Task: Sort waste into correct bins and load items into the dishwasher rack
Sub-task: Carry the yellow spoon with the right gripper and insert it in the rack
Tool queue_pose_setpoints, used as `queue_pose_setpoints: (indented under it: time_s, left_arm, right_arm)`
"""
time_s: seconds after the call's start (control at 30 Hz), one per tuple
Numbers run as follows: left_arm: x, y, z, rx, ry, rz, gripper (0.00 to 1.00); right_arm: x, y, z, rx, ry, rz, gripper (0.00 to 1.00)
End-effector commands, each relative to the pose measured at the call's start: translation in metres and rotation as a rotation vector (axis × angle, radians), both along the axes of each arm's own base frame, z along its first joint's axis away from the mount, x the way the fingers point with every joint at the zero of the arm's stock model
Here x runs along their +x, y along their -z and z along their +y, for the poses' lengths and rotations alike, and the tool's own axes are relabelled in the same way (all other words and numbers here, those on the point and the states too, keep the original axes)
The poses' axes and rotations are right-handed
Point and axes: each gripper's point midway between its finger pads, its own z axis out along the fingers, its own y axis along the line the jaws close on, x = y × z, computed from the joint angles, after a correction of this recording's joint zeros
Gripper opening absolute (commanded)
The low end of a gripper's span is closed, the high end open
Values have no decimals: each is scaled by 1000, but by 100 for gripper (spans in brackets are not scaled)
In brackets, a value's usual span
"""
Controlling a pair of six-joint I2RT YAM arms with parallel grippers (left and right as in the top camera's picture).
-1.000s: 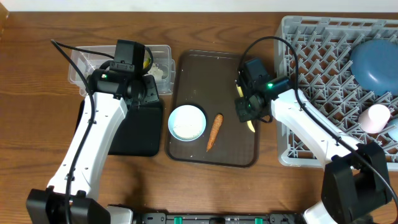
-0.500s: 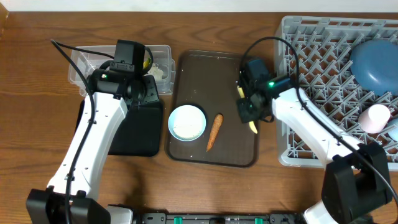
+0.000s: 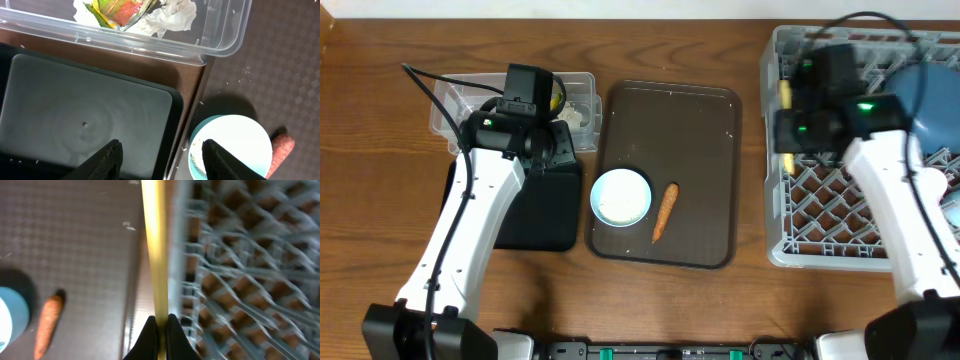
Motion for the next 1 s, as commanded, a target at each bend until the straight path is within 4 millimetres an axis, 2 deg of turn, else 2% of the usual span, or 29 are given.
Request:
queue_pose_setpoints:
  time_s: [0.0,0.1,0.17,0.5,0.7,0.87,0.97]
  left_arm:
    - [2,-3,3,10,-6,-7,54]
    - [2,-3,3,10,-6,-7,54]
    - [2,-3,3,11,-6,-7,54]
    - [2,-3,3,11,-6,-6,54]
    - [2,-3,3,10,-6,-6,54]
    - [2,-3,3,11,-6,-6,54]
    - [2,-3,3,11,-6,-6,54]
  right_arm:
    - [-2,-1,-32,-8,72,21,1]
    - [-9,8,-47,-13,107,71,1]
    - [-12,14,-49,-5,114,94,1]
    - [-26,65,-25,63,60,190,1]
    - [-30,84,-22,80,63,204,1]
    - [-30,88,-22,81,63,201,16]
    - [-29,87,-22,82,63,195,30]
